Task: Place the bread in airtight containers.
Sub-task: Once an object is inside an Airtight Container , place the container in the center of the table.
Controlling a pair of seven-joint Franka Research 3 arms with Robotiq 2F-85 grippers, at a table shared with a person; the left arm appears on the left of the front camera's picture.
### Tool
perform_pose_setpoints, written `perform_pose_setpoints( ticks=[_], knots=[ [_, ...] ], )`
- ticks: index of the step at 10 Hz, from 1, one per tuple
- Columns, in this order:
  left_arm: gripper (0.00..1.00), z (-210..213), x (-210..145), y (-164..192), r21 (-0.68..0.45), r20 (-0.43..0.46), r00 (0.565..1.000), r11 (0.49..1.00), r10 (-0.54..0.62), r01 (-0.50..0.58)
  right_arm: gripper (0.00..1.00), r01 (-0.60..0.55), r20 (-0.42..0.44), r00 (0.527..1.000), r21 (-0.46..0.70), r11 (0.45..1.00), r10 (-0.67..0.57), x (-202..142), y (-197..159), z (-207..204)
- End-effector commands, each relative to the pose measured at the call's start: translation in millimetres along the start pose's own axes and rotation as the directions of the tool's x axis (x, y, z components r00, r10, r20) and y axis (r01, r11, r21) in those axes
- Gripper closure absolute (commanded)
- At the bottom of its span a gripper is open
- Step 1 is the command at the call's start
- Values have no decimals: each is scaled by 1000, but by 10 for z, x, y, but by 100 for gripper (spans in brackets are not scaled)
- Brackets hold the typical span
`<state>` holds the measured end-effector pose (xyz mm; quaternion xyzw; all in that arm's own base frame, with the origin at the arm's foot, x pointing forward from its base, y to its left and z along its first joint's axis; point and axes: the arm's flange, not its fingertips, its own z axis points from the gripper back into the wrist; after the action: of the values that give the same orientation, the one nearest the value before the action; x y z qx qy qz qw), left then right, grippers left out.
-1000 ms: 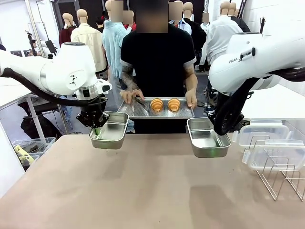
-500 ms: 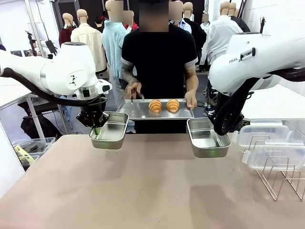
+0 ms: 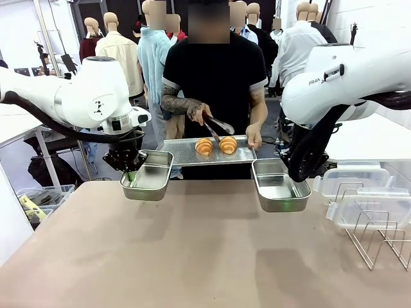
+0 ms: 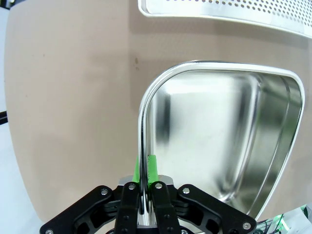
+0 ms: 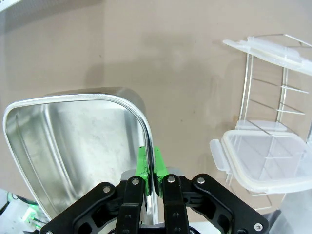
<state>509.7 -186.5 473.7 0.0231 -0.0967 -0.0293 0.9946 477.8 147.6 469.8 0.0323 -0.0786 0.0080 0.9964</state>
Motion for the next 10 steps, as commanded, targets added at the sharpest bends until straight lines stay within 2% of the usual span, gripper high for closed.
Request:
perform_pose_setpoints(
  ticks=[1,10],
  knots=[
    [100,42,-2,9,-4,18,1000,1000,-3,3,100,-7,9,1000,3,1000,7,3,2,21],
    [100,42,-2,9,-4,18,1000,1000,-3,3,100,-7,9,1000,3,1000,7,3,2,21]
  ],
)
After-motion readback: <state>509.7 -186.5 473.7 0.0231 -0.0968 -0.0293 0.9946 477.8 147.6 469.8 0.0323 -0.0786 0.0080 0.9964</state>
